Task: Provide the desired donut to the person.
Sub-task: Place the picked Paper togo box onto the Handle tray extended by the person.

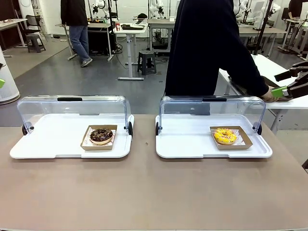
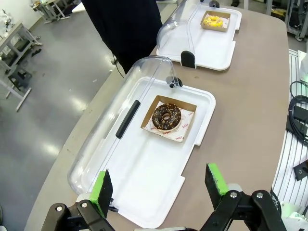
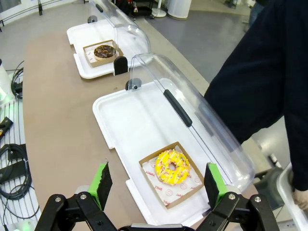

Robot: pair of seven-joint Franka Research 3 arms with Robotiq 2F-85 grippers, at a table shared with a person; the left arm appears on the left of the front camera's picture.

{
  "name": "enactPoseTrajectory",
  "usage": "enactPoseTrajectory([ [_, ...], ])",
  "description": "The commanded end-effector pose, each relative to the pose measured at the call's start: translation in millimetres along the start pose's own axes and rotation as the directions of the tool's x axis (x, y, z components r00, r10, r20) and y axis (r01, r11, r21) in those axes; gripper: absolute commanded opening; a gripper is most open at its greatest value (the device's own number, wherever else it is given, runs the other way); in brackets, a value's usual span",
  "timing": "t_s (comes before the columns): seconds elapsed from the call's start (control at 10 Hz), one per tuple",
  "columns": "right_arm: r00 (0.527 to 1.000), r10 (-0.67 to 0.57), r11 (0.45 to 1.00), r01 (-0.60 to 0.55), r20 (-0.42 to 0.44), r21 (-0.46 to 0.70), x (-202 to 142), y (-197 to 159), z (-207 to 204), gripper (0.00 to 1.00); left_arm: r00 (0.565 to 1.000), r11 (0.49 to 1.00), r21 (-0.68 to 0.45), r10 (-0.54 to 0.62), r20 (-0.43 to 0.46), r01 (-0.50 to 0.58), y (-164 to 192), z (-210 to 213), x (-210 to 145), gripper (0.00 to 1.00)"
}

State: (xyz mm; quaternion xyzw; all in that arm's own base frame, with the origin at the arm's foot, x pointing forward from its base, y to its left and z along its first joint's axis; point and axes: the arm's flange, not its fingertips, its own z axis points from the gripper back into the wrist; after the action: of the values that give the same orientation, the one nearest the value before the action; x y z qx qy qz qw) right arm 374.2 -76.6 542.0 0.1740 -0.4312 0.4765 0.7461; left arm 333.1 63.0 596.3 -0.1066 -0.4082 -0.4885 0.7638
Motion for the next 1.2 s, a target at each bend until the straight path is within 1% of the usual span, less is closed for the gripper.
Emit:
enactPoseTrajectory([
  [0.0,1.0,0.013,1.0,-0.013,-0.003,0.009,-1.8,1.4,-0.2,1.0,0.999,1.0,0.007,-0.028,0.025,0.028,-0.4,-2.7,0.8,1.0],
  [0.1,1.0,0.013,1.0,-0.013,-0.003,0.009,-1.8,1.4,-0.2,1.0,0.999,0.999,-0.038,-0.031,0.018,0.031,0.2,-7.7,2.3,1.0],
  [0.2,1.0,0.013,1.0,-0.013,-0.003,0.009,-1.8,1.4,-0.2,1.0,1.0,1.0,0.001,-0.006,0.003,0.006,-0.6,0.0,1.7,1.0],
  [1.1,1.0,0.013,1.0,-0.013,-0.003,0.009,-1.8,1.4,-0.2,1.0,1.0,1.0,0.001,-0.006,0.003,0.006,-0.6,0.0,1.7,1.0],
])
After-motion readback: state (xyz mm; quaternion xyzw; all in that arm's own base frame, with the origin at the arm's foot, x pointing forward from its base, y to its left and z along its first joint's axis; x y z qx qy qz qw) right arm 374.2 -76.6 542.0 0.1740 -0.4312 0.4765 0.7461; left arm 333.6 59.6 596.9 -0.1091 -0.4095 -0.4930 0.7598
